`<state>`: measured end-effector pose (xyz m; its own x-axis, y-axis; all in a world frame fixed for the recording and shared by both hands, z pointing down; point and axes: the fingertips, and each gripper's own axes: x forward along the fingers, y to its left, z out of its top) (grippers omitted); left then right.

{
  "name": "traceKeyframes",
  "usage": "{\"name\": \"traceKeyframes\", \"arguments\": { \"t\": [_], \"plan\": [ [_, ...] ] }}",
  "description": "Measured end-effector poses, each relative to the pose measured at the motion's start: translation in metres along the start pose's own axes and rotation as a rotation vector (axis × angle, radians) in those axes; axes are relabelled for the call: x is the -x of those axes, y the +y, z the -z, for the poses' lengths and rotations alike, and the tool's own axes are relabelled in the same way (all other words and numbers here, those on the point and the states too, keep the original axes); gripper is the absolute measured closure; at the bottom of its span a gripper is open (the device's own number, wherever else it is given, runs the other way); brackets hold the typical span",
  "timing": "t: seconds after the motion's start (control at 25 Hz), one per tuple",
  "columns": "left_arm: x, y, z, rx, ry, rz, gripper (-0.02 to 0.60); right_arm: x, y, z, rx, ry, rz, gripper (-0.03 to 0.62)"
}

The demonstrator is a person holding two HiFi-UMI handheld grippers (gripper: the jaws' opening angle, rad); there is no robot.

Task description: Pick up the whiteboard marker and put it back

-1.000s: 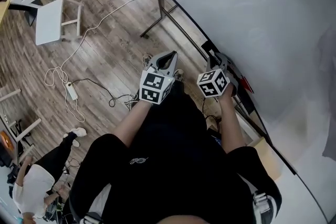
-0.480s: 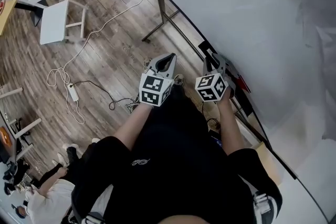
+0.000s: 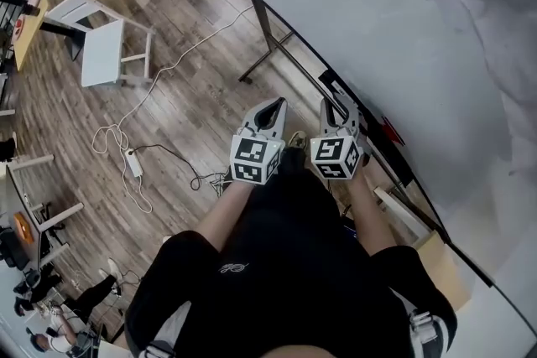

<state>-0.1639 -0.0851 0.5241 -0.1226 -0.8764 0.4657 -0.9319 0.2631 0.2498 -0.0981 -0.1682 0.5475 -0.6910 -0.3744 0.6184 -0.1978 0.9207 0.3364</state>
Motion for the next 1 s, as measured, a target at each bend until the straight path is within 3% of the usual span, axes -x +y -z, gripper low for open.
{"name": "traceKeyframes", "arguments": {
  "t": [0.24, 0.44, 0.56, 0.76, 1.0],
  "plan": [
    [0.002, -0.009, -0.007, -0.037, -0.015, 0.058, 0.575, 0.027, -0.010, -0.023, -0.041, -0.129, 0.125, 0.583],
    [0.024, 0.002, -0.028, -0.001, -0.060, 0.119, 0.575, 0.048, -0.004, -0.059, -0.215, -0.234, 0.160, 0.592],
    [0.035, 0.014, -0.035, -0.022, -0.066, 0.181, 0.575, 0.052, 0.007, -0.072, -0.323, -0.235, 0.209, 0.592],
    [0.053, 0.036, -0.042, -0.059, -0.073, 0.262, 0.575, 0.051, 0.040, -0.093, -0.357, -0.215, 0.279, 0.592],
    [0.085, 0.065, -0.042, -0.077, -0.078, 0.366, 0.575, 0.068, 0.071, -0.117, -0.471, -0.231, 0.396, 0.592]
  ]
}}
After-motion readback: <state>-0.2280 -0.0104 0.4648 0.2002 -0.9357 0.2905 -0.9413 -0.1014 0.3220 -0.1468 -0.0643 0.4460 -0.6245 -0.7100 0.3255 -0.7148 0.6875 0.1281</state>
